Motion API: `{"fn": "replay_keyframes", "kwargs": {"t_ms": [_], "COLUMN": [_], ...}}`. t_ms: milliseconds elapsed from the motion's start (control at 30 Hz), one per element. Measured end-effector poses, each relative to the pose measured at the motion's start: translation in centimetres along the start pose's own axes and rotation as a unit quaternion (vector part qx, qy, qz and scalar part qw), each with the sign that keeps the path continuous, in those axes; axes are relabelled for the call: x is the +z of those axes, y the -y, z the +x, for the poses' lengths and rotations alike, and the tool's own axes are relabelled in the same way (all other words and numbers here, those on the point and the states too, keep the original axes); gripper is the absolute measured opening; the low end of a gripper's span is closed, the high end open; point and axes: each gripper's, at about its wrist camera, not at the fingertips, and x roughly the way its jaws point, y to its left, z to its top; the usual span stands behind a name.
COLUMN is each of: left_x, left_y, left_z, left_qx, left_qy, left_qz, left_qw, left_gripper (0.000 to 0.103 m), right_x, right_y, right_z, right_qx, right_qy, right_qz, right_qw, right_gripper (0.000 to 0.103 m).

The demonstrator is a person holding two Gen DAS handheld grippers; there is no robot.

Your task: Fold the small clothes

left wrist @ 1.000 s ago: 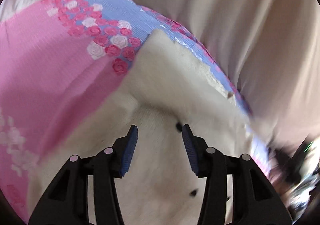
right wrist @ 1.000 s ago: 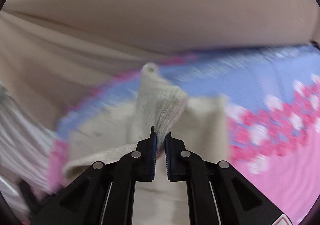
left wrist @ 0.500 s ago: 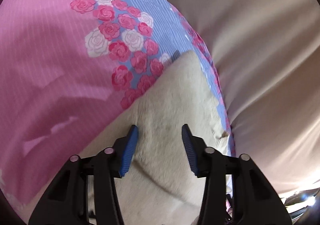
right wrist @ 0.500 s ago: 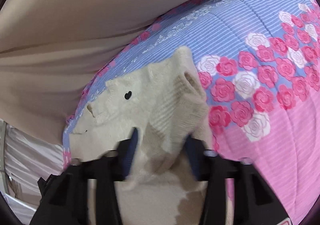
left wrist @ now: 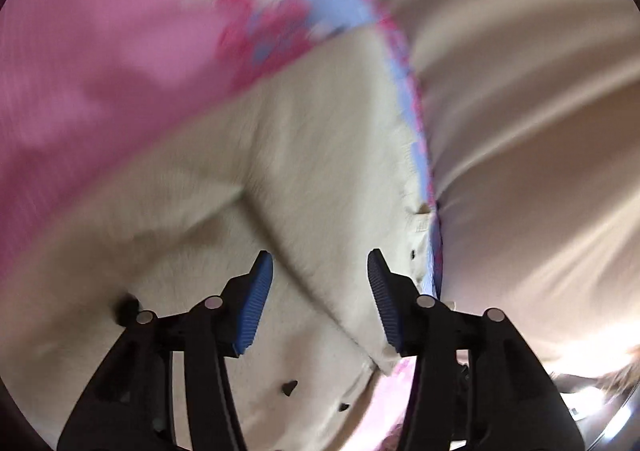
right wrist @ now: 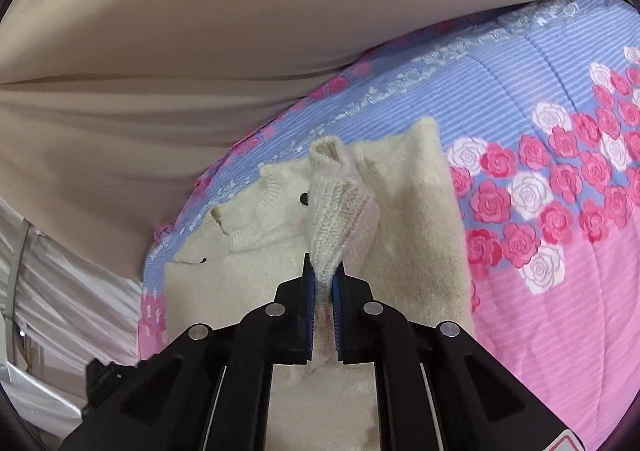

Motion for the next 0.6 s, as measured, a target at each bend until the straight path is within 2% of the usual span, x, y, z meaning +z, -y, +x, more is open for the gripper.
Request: {"fn": "replay_keyframes", "kwargs": {"t_ms": [67,133,167,200,267,333,400,500,600], "left_x": [0.5,1.7,2.4,3.4,4.5,5.6,6.1,5.1,3.8], "left_y": [-1.6,-1.9,-1.6,-0.9,0.2,0.8,0.1,-1.9,-4.0], "left_z": [1.3,1.1,0.5,-0.6,-2.8,-4.8,-5.1,-2.6,-1.9], "left_qx": [-0.008,-0.032,-0.042,-0.055,-0.067,-0.054,-0.042,0.012,0.017], "left_qy": [0.008,0.031,0.048,0.073,0.113,0.144,0.137,0.097,0.089], "left_qz": [-0.048,-0.059,-0.053,-0.040,-0.017,0.011,0.013,0.014,-0.005], "left_qw": [0.9988,0.9972,0.9966,0.9950,0.9912,0.9880,0.9896,0.9951,0.9959], "left_gripper": [0.045,0.028,0.014,0.009,0.008,0.010,0.010,0.008,0.012], "right_x": [0.0,0.4,0.6,0.8,1.0,0.8,-0.2,-2.9,-3.8], "right_y": [-0.3,-1.1,-1.5,-2.2,-2.9,-2.9,-1.7,2.0,3.6], "right_z": [0.1,-0.1,-0.2,-0.9,-2.1,-2.6,-1.2,3.6,3.3], "right_qx": [0.001,0.007,0.012,0.025,0.049,0.057,0.022,-0.068,-0.051], "right_qy": [-0.002,-0.003,0.000,0.010,0.029,0.040,0.016,-0.056,-0.045], "right_qz": [-0.002,-0.009,-0.014,-0.019,-0.019,-0.023,-0.032,-0.024,0.018], "right_qw": [1.000,1.000,1.000,0.999,0.998,0.997,0.999,0.996,0.998], "right_gripper": [0.008,0.008,0.008,0.008,0.008,0.008,0.008,0.008,0.006]}}
